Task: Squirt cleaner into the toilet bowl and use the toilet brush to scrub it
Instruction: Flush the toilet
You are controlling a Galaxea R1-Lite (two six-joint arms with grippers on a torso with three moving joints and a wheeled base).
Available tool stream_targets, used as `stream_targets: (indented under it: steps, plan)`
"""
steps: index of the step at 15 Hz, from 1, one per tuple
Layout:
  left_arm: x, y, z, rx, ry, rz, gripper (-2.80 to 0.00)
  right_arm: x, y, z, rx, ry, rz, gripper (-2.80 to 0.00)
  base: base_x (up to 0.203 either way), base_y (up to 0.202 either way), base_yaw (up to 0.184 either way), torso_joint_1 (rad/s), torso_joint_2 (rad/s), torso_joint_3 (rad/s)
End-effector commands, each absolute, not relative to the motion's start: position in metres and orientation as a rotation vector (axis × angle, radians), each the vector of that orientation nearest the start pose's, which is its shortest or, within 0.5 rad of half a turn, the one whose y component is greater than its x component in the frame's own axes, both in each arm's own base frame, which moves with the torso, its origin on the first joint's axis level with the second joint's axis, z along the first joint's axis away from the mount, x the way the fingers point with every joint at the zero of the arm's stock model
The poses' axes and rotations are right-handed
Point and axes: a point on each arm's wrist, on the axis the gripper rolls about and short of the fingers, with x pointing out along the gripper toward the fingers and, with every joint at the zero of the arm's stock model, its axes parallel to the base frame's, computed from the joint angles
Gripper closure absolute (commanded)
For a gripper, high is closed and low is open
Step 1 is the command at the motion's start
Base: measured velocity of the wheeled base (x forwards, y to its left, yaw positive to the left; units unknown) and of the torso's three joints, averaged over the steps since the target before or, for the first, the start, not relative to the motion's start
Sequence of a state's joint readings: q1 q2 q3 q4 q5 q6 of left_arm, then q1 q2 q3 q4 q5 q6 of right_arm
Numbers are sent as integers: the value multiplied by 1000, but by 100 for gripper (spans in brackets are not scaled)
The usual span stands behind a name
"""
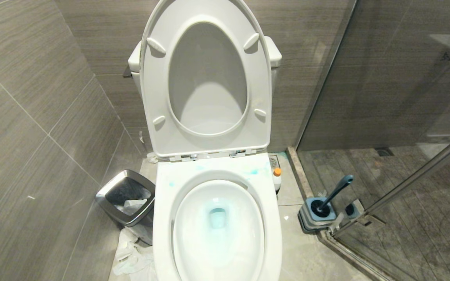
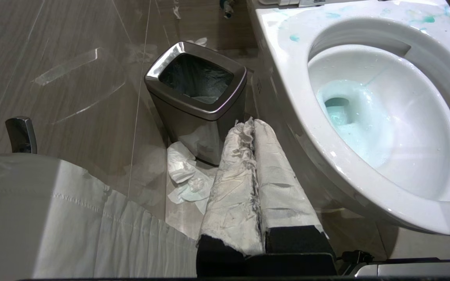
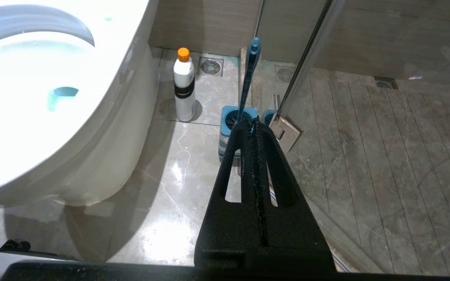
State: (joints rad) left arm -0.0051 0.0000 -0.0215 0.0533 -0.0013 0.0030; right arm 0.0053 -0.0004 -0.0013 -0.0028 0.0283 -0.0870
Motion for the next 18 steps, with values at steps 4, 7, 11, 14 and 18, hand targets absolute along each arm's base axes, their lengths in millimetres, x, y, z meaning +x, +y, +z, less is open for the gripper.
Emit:
stream_targets:
  steps: [4,7,11,14,18]
  plan:
    - [-24,0,76,3,34,-6,0,-23,1,76,-89,-5,35,0,0,0,0,0,0,0]
    - [-25,0,76,39,33,-16,0,-23,1,76,-89,-5,35,0,0,0,0,0,0,0]
    - [-34,-1,107,80,-53,-66,0,-23,1,76,-89,-5,35,0,0,0,0,0,0,0]
    - [-24,-2,166,88,-31,-78,0,-23,1,76,-88,-3,35,0,0,0,0,0,0,0]
    - [34,-2,289,115,-88,-75,0,-23,1,76,-89,-5,35,0,0,0,0,0,0,0]
